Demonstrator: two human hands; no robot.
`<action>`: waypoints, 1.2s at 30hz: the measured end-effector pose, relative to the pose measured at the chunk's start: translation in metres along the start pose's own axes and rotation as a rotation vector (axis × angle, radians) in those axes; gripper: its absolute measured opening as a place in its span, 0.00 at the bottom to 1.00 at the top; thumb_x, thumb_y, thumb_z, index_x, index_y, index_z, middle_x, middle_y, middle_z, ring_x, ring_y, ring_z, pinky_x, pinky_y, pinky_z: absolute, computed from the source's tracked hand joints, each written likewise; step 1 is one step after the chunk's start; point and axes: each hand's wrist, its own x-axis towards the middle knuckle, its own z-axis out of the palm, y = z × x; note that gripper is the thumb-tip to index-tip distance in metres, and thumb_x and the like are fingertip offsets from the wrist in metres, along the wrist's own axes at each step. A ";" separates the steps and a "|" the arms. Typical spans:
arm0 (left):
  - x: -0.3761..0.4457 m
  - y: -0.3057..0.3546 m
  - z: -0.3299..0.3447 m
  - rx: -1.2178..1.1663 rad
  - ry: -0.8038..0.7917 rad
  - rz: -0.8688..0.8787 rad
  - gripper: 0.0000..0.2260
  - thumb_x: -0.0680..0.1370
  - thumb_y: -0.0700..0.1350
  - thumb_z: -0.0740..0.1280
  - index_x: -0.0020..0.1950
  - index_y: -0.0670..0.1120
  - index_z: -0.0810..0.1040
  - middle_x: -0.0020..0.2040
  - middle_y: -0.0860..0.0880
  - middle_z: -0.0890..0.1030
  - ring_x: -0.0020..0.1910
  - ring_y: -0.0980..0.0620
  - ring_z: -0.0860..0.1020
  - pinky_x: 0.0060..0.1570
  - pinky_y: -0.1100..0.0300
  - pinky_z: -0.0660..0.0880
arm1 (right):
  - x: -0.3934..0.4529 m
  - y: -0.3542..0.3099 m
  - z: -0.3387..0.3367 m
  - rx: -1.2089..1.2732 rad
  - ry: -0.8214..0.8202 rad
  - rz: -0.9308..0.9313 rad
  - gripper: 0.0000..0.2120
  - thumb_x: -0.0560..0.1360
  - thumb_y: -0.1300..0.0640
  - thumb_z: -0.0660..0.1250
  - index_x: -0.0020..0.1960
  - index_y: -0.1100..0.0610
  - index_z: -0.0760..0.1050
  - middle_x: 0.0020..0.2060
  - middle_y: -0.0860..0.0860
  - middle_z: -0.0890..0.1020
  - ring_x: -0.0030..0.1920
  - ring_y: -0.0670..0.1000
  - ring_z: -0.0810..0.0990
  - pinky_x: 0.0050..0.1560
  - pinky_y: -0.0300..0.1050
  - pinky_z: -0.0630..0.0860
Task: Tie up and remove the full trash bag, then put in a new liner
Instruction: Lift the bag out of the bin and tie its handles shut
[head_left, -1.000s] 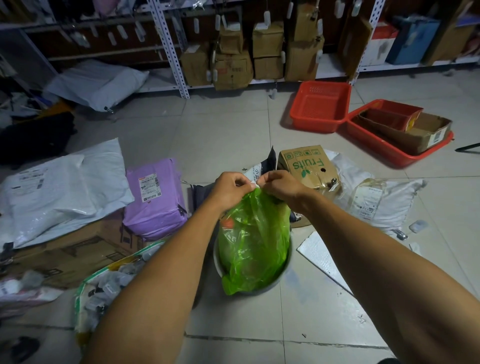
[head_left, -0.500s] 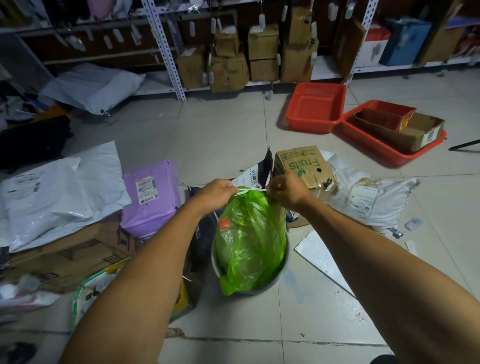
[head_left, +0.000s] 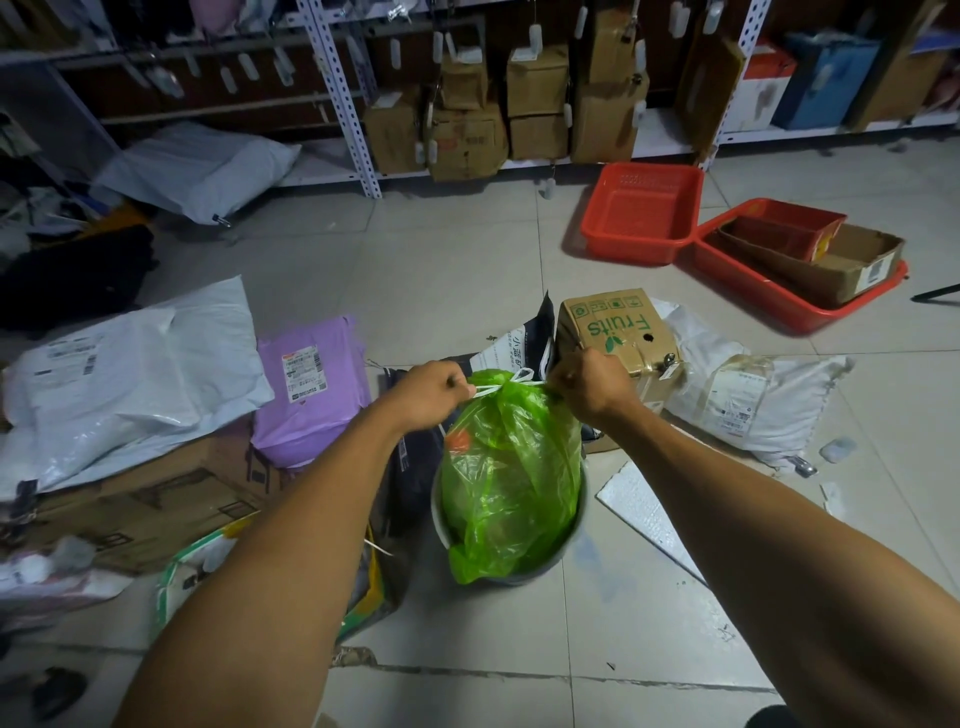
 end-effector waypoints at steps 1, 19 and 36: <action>-0.001 0.001 0.002 -0.013 0.023 -0.002 0.09 0.79 0.49 0.65 0.41 0.47 0.75 0.39 0.51 0.78 0.39 0.53 0.74 0.41 0.58 0.70 | -0.001 -0.003 0.001 -0.028 -0.009 -0.003 0.09 0.75 0.60 0.67 0.39 0.51 0.81 0.44 0.53 0.86 0.38 0.51 0.79 0.39 0.44 0.74; -0.030 -0.076 0.054 -0.116 0.051 -0.184 0.05 0.75 0.39 0.70 0.45 0.49 0.83 0.45 0.48 0.84 0.51 0.45 0.82 0.55 0.53 0.77 | -0.012 -0.028 0.033 -0.109 0.051 -0.220 0.12 0.75 0.60 0.66 0.58 0.53 0.78 0.55 0.56 0.80 0.54 0.59 0.78 0.50 0.54 0.78; -0.043 -0.080 0.075 -0.274 0.036 -0.297 0.22 0.75 0.32 0.65 0.64 0.52 0.79 0.51 0.44 0.84 0.45 0.43 0.83 0.38 0.46 0.83 | -0.016 -0.022 0.052 -0.206 0.000 -0.145 0.22 0.74 0.51 0.67 0.66 0.47 0.66 0.56 0.57 0.74 0.50 0.61 0.79 0.53 0.58 0.76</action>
